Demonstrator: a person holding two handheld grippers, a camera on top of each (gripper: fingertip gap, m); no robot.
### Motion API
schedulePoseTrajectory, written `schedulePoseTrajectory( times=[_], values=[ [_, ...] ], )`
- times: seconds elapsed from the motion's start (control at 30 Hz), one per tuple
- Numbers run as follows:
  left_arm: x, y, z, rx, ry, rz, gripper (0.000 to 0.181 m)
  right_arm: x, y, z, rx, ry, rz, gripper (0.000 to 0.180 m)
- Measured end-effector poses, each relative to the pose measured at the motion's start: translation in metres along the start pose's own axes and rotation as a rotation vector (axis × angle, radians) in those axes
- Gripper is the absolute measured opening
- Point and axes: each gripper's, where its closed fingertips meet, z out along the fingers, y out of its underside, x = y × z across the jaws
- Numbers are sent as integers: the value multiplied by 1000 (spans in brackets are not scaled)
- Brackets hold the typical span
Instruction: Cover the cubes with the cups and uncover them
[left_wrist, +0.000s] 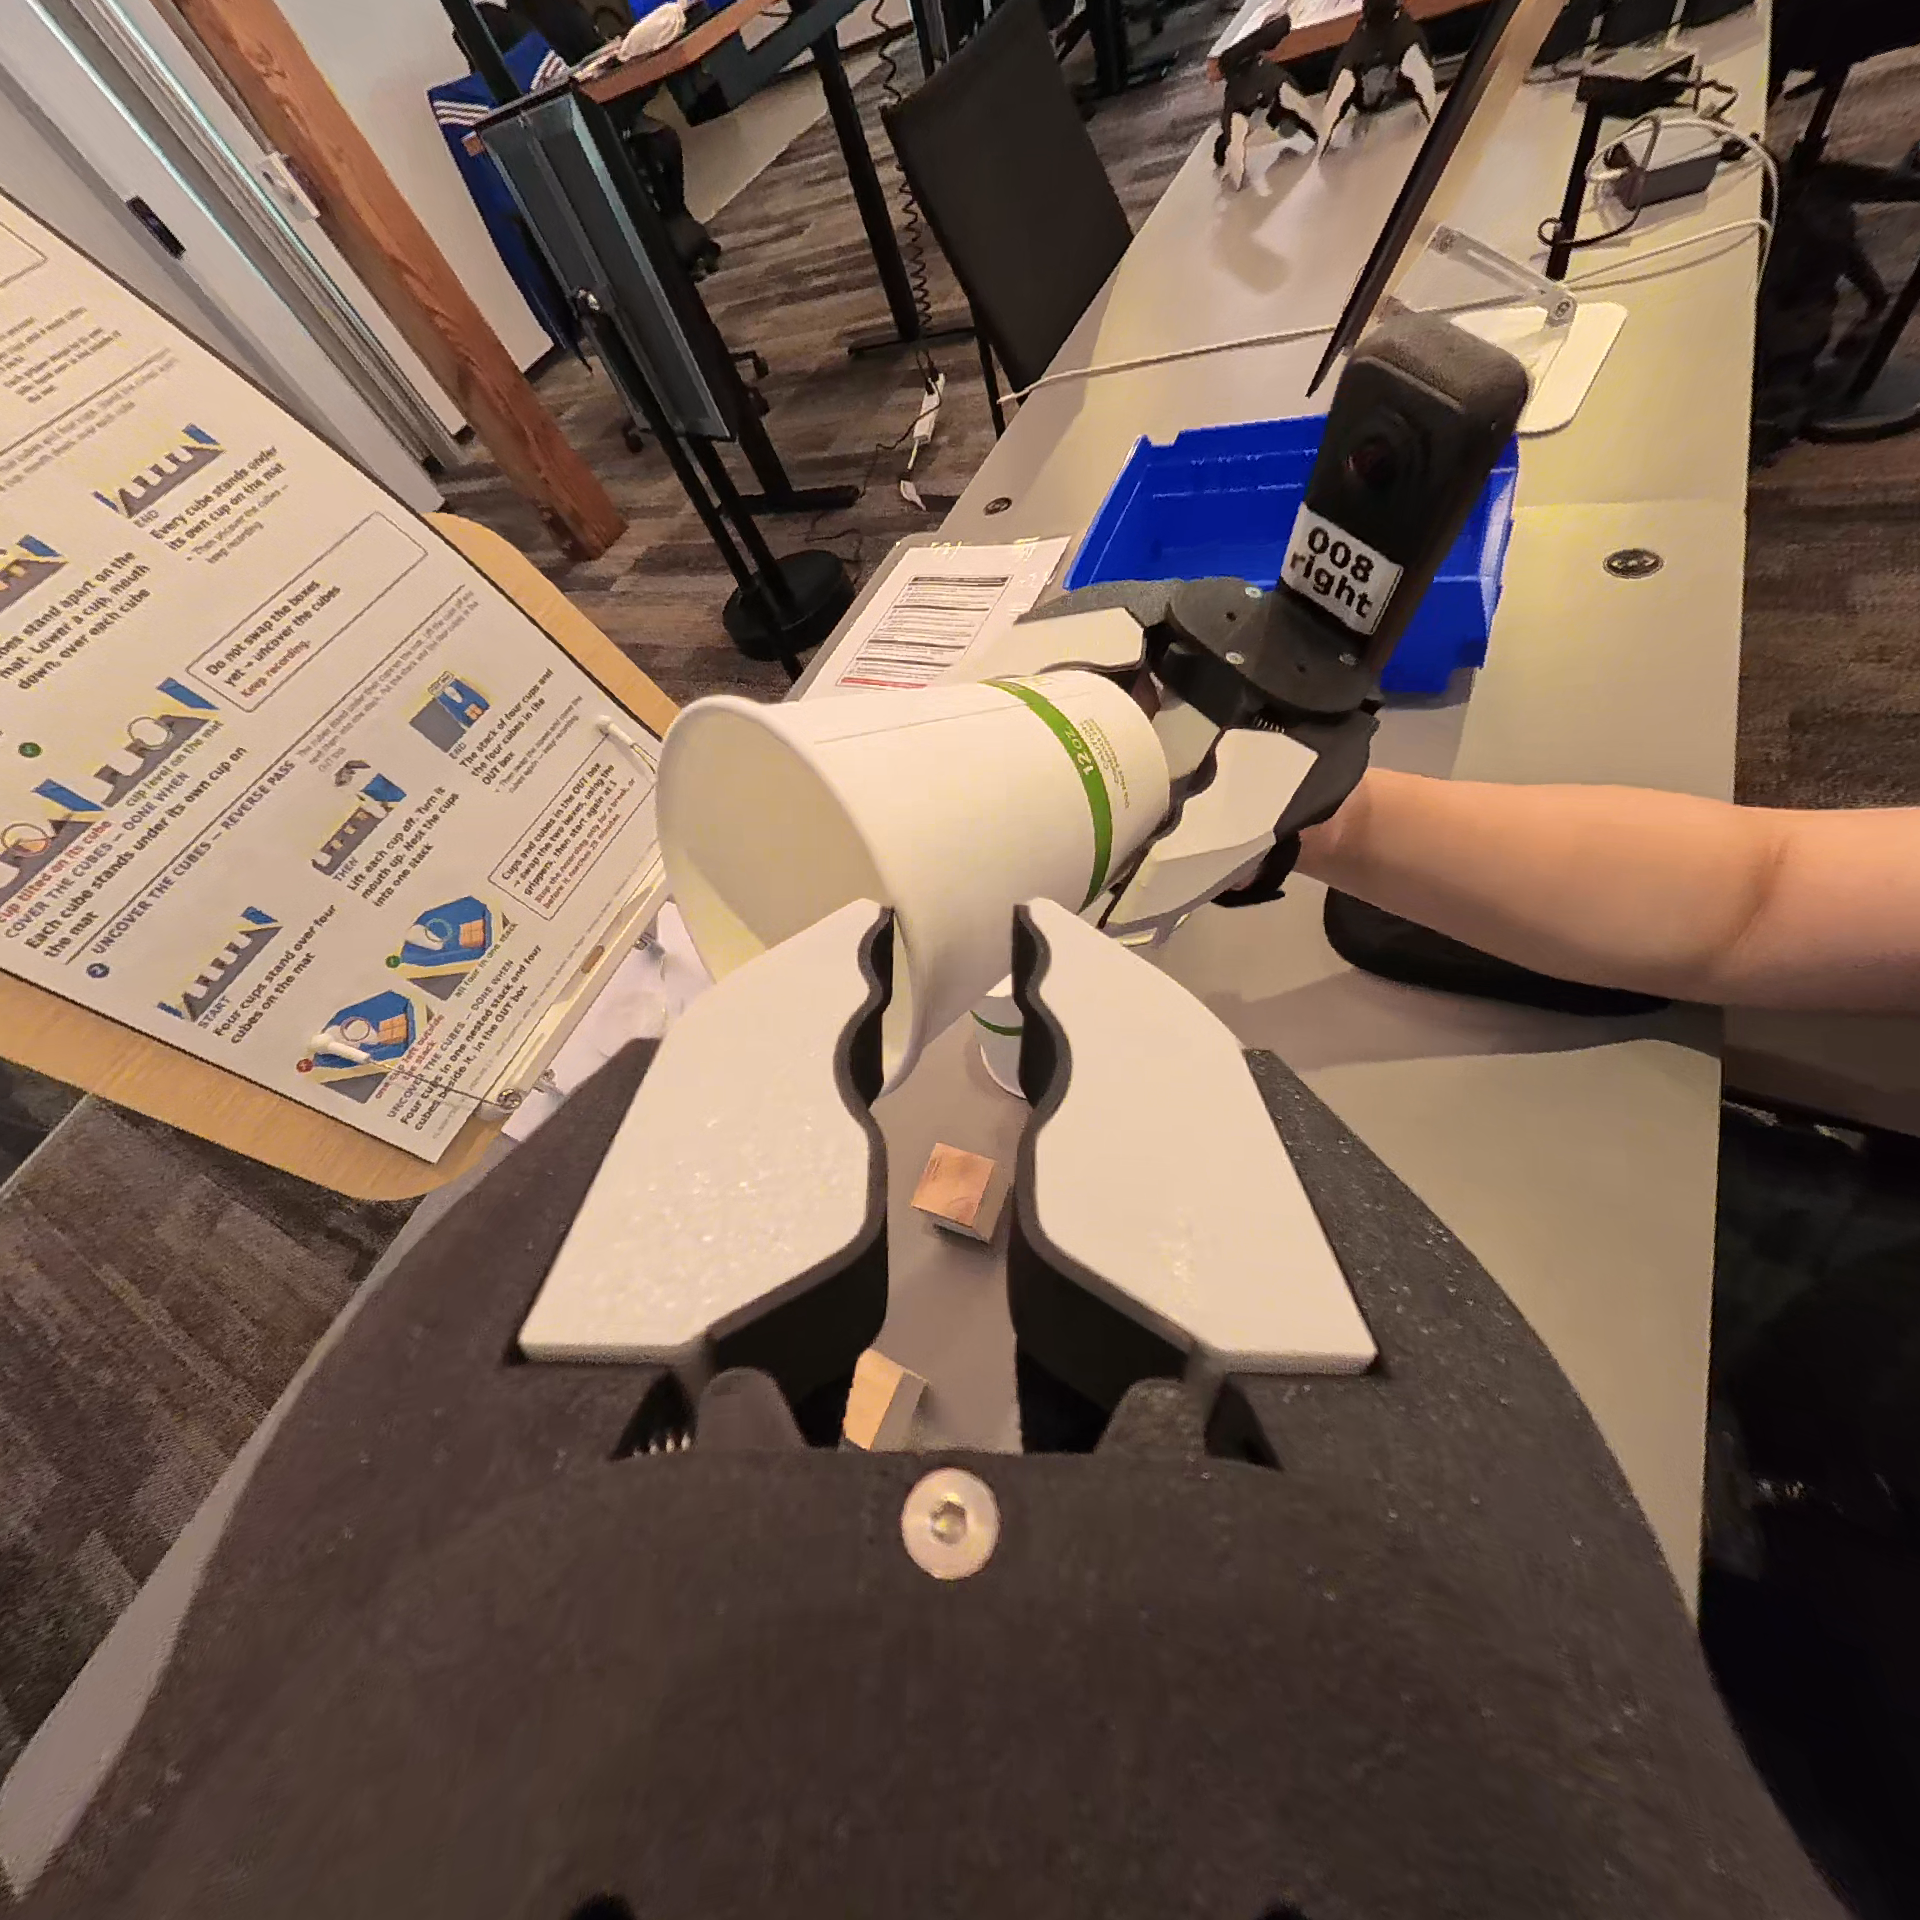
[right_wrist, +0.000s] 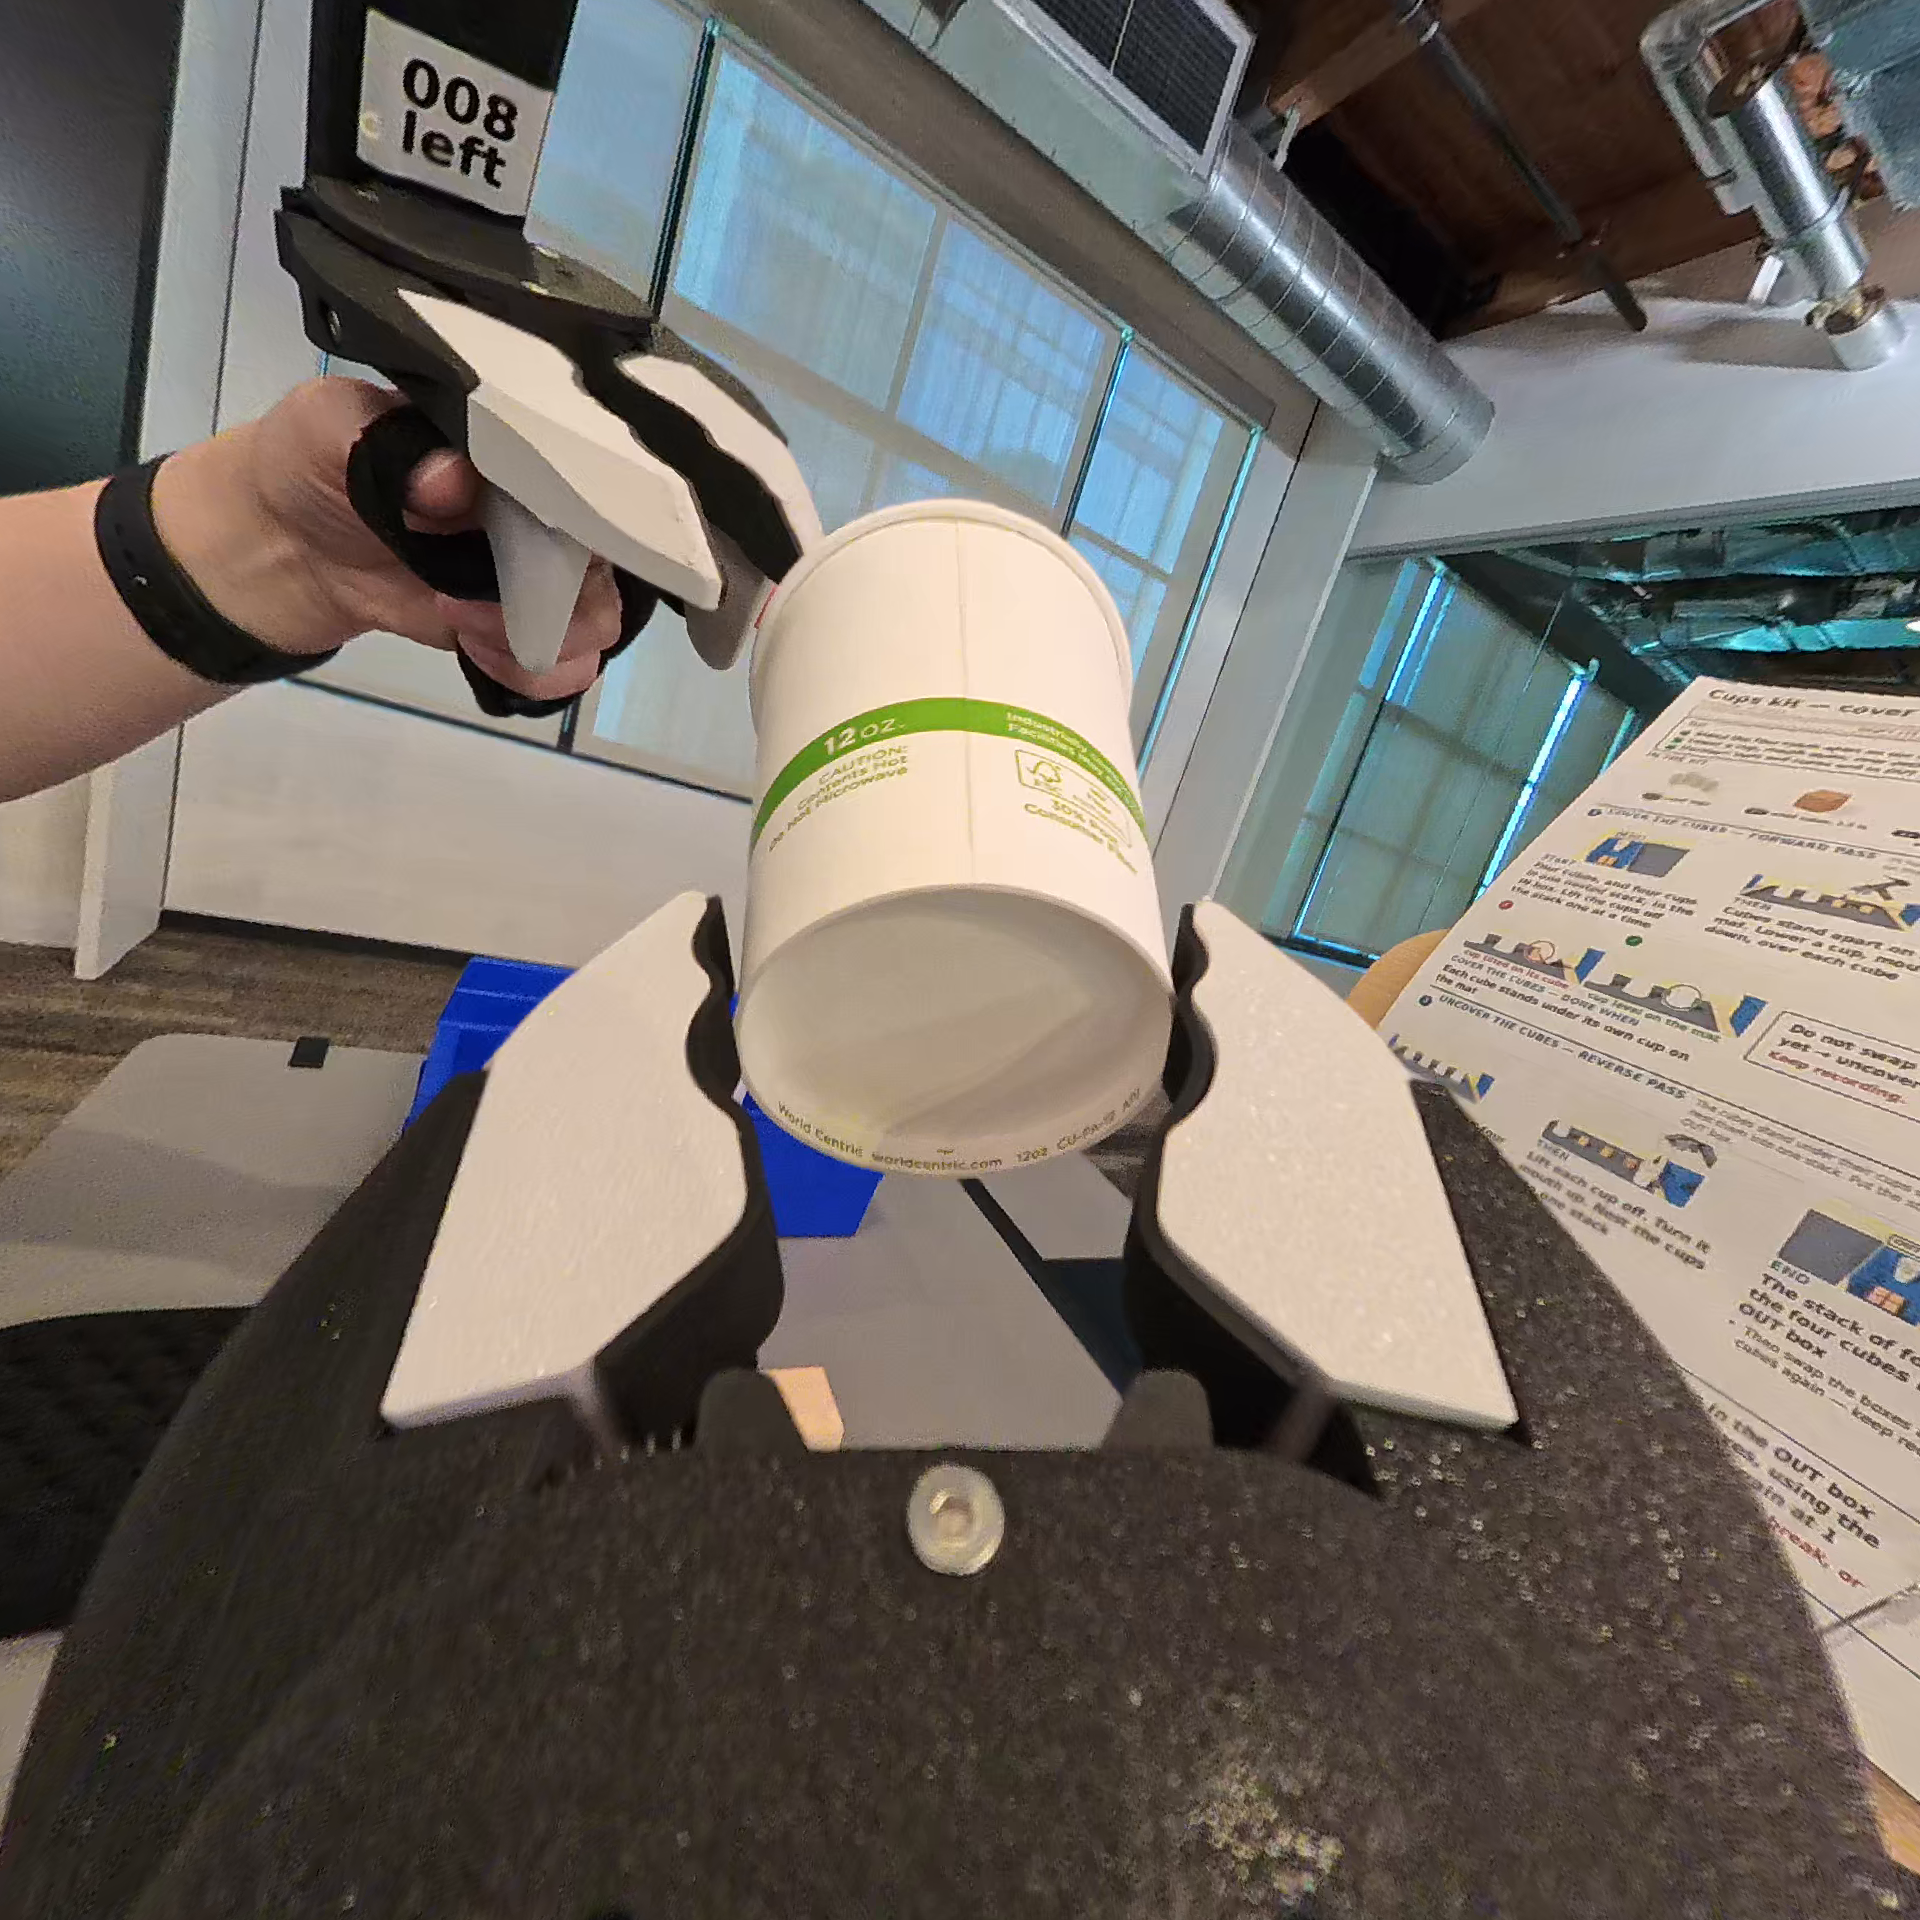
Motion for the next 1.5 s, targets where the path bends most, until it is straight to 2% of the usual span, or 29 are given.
schedulePoseTrajectory(
  times=[0.3, 0.5, 0.57, 0.63, 0.77, 0.97, 1.5],
  values=[
    [-9, 22, -14, 3, -24, -59, 23, -6, 11, -4, -170, -56, -112, 79],
    [-9, 60, -32, 18, -32, -147, 16, -22, 55, -10, -465, -172, -349, 1],
    [-4, 76, -34, 16, -20, -176, 15, -29, 64, -8, -484, -197, -330, 4],
    [2, 92, -34, 16, -6, -201, 14, -30, 78, -8, -565, -202, -330, 24],
    [18, 125, -29, 9, 32, -252, 14, -27, 92, -12, -637, -194, -370, 26],
    [36, 169, -11, -73, 59, -250, 14, -10, 86, -19, -638, -145, -356, 35],
    [26, 175, 34, -174, 58, -195, 14, 31, 57, -54, -595, -27, -306, 39]
  ],
)
